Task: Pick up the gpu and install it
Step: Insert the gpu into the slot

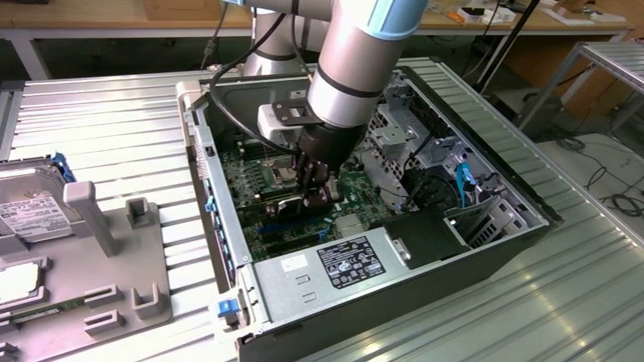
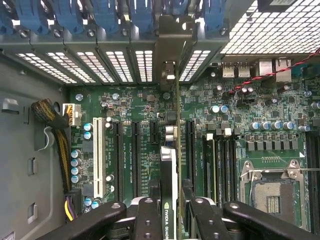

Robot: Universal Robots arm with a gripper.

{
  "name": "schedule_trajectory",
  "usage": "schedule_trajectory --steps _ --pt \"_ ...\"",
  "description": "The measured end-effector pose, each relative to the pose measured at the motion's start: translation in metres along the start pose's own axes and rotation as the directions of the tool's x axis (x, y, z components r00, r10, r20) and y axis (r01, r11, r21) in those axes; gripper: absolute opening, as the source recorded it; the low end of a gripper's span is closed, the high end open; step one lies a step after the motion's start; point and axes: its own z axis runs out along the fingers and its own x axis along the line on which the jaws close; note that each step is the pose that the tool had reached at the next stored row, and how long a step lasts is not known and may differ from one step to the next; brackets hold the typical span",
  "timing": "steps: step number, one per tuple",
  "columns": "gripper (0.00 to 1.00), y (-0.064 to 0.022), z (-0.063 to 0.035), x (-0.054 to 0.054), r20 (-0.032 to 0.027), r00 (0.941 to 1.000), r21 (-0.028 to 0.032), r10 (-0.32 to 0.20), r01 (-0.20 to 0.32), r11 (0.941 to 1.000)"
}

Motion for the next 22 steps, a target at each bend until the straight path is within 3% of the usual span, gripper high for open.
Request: schedule_trajectory --steps 4,5,6,9,22 --pt "0.27 0.0 0.0 0.0 0.0 1.0 0.0001 0.0 0.0 1.0" --pt "0.27 -0.0001 0.0 -0.0001 -0.0001 1.0 -0.0023 0.0 0.0 1.0" --pt "0.27 -0.0005 -0.0001 -0.0001 -0.0004 1.0 -0.012 0.0 0.0 0.9999" --pt "0.27 -0.0011 0.0 -0.0001 -0.0002 1.0 -0.0265 0.001 -0.001 0.9996" --pt "0.27 -0.0013 -0.0002 -0.0008 -0.0005 1.0 -0.0274 0.002 -0.002 0.9996"
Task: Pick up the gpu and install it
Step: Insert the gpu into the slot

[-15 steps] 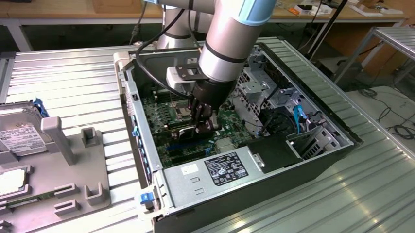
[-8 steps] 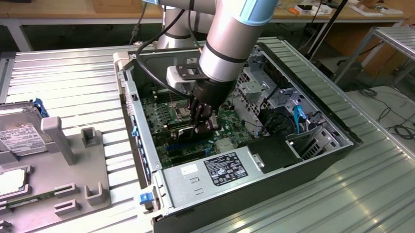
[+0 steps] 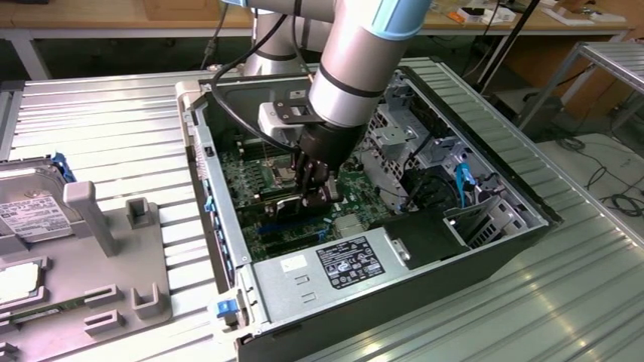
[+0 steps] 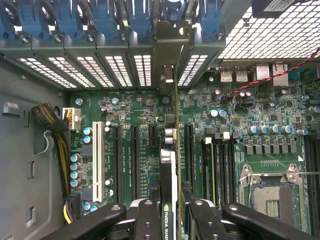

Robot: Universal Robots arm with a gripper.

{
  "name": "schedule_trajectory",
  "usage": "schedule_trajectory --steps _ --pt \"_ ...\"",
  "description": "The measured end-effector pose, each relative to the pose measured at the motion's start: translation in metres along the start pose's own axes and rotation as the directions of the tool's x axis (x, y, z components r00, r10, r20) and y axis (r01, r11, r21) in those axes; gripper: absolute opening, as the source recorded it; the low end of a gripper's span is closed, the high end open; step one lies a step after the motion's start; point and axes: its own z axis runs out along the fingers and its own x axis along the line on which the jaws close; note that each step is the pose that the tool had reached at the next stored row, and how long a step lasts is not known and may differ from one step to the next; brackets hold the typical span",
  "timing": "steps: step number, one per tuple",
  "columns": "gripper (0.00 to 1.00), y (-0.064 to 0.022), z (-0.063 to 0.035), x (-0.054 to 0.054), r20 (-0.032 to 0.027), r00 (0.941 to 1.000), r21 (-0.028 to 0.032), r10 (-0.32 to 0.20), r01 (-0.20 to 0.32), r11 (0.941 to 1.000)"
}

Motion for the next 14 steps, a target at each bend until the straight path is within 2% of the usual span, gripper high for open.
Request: schedule_trajectory --steps 4,14 --pt "0.27 -0.0063 -0.001 0.0 -0.0001 1.0 -0.0001 0.0 0.0 1.0" --pt "0.27 -0.0062 0.0008 0.0003 0.0 1.0 0.0004 0.0 0.0 1.0"
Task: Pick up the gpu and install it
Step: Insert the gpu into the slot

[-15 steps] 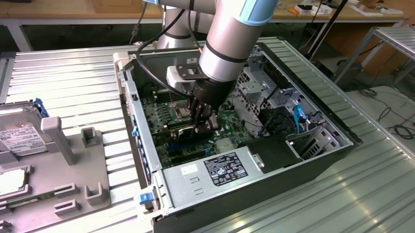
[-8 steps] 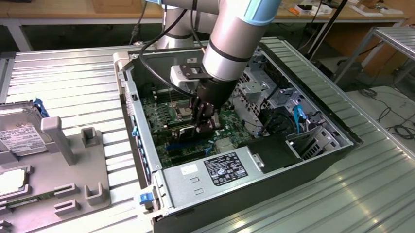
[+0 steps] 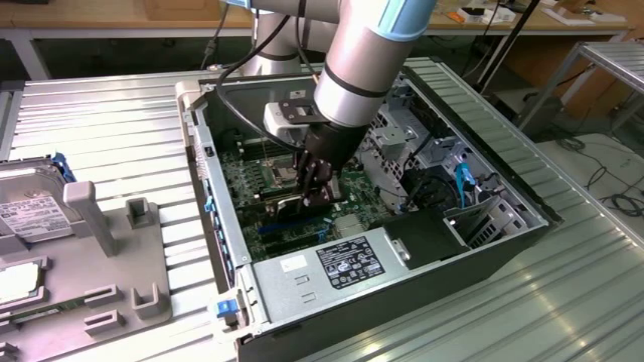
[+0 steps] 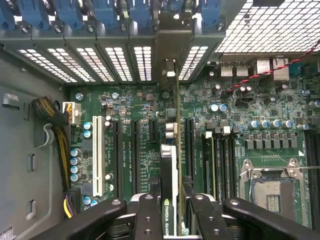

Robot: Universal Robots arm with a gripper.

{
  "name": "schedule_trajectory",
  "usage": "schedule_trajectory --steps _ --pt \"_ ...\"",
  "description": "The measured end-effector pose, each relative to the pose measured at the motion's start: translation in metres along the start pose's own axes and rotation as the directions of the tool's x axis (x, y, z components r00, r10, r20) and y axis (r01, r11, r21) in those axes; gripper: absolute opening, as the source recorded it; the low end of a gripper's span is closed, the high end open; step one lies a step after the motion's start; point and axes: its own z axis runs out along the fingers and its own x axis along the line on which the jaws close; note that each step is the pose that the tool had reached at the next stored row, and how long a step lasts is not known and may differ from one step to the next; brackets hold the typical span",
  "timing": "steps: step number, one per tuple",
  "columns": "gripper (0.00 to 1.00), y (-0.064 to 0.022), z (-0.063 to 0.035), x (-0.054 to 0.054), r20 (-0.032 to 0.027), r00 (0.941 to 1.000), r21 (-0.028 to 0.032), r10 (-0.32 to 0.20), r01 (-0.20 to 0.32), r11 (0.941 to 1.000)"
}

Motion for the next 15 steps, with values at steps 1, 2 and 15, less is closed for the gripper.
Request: schedule_trajectory --steps 1,2,15 --pt "0.27 -0.0001 0.0001 0.0001 0.0 1.0 0.0 0.0 0.0 1.0" --pt "0.27 -0.0001 0.0002 0.0001 0.0 1.0 0.0 0.0 0.0 1.0" --pt "0.27 -0.0002 0.0007 0.0001 0.0011 1.0 -0.0011 0.0 0.0 1.0"
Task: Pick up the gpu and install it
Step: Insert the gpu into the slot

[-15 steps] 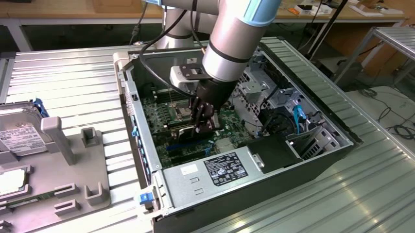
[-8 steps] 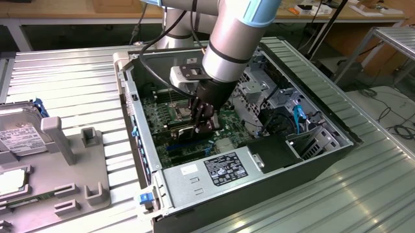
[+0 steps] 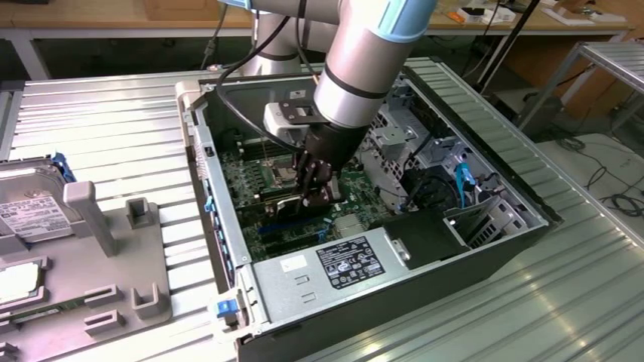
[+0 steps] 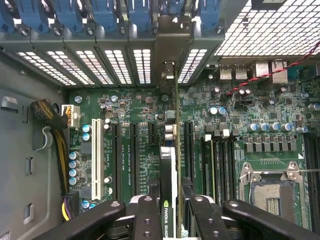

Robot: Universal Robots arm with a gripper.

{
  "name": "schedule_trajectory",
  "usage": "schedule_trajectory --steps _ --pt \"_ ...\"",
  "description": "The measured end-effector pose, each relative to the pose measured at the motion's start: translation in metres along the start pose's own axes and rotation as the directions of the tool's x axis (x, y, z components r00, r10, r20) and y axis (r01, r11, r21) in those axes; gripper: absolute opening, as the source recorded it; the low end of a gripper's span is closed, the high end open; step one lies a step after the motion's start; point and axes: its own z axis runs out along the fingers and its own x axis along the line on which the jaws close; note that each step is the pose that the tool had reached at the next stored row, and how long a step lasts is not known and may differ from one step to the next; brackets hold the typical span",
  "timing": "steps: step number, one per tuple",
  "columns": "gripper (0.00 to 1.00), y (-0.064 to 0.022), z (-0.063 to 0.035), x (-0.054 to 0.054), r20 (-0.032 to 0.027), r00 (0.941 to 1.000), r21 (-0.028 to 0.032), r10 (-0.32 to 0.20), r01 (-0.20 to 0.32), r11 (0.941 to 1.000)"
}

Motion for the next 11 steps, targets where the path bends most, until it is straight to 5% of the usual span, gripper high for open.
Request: schedule_trajectory --steps 11 --pt "0.27 -0.0001 -0.0017 0.0001 -0.0017 1.0 -0.0048 0.0 0.0 1.0"
